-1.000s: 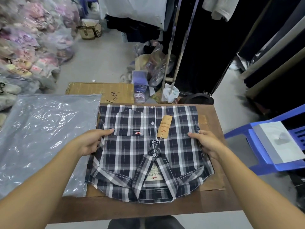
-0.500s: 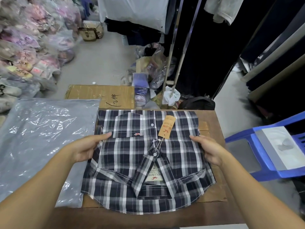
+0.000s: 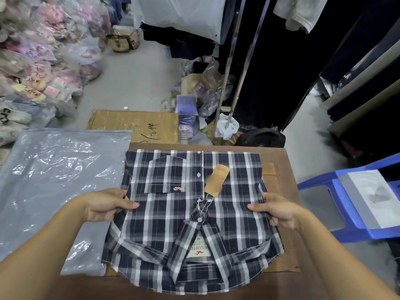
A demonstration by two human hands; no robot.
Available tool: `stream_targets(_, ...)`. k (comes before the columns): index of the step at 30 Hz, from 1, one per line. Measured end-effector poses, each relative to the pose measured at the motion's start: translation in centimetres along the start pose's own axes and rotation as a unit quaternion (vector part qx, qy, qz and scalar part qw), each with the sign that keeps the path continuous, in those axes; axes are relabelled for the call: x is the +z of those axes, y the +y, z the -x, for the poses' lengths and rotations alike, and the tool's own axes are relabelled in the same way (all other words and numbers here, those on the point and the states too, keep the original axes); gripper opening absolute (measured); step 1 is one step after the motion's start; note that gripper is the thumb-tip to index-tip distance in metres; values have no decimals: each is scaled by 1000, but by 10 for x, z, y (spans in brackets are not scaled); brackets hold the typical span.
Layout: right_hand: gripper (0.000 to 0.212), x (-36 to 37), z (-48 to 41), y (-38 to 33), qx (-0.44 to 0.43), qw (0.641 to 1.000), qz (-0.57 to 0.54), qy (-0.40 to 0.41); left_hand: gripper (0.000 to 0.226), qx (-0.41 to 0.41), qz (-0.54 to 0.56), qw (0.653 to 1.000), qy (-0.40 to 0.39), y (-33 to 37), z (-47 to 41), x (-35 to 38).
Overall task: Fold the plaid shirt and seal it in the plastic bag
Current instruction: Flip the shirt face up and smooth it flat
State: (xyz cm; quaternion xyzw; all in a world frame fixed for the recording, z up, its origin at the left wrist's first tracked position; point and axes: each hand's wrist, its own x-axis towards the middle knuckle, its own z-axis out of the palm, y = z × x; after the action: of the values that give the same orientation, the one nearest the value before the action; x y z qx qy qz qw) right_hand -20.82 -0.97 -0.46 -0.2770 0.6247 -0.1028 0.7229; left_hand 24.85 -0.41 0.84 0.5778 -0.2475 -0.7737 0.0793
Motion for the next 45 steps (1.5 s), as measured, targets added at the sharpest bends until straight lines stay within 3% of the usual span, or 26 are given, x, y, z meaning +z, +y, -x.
stream_targets(2, 45, 0, 4, -5, 2, 998, 61, 27, 42, -20, -64, 996, 59, 8, 4, 2)
stream_targets(3, 42, 2, 5, -11, 1, 991, 114, 68, 37, -39, -115, 988, 98, 13, 4, 1)
stream_targets(5, 48, 4, 5, -25, -35, 938, 277, 208, 50, -70, -239, 949, 196, 27, 2, 3)
stream_targets(7, 52, 14, -1, -40, -115, 826, 410, 370, 63, -64, -363, 860, 353, 40, -6, 12)
stream_targets(9, 52, 40, -13, -52, -223, 759, 457, 407, 62, 47, -471, 730, 494, 49, -25, 34)
stream_targets(10, 56, 54, -22, -56, -266, 744, 484, 377, 62, 126, -507, 686, 506, 53, -36, 50)
stream_targets(11, 61, 71, -32, -61, -293, 725, 526, 335, 63, 188, -543, 664, 478, 57, -47, 66)
stream_targets(13, 66, 95, -58, -66, -306, 698, 598, 249, 65, 244, -613, 652, 374, 62, -72, 90)
stream_targets(16, 69, 113, -85, -65, -273, 704, 630, 180, 61, 234, -651, 672, 265, 61, -106, 107)
stream_targets(20, 74, 104, -90, -61, -276, 681, 656, 173, 63, 232, -681, 637, 277, 50, -120, 94)
stream_targets(24, 81, 49, -78, -52, -233, 701, 617, 270, 82, 176, -600, 655, 424, 32, -104, 42)
stream_targets(27, 77, 26, -75, -41, -239, 708, 614, 253, 86, 168, -586, 677, 412, 23, -98, 23)
stream_targets(32, 75, 25, -68, -48, -281, 778, 506, 246, 94, 173, -573, 694, 399, 33, -93, 29)
stream_targets(35, 57, 20, -50, -39, -293, 782, 422, 354, 104, 227, -603, 691, 326, 36, -72, 50)
stream_targets(37, 48, 17, -40, -29, -248, 817, 351, 385, 116, 232, -623, 713, 222, 36, -59, 74)
stream_targets(40, 55, 10, -27, -17, -146, 884, 281, 345, 140, 202, -662, 708, 138, 32, -57, 100)
stream_targets(45, 55, 4, -16, -4, -79, 912, 266, 302, 159, 170, -676, 708, 120, 29, -65, 116)
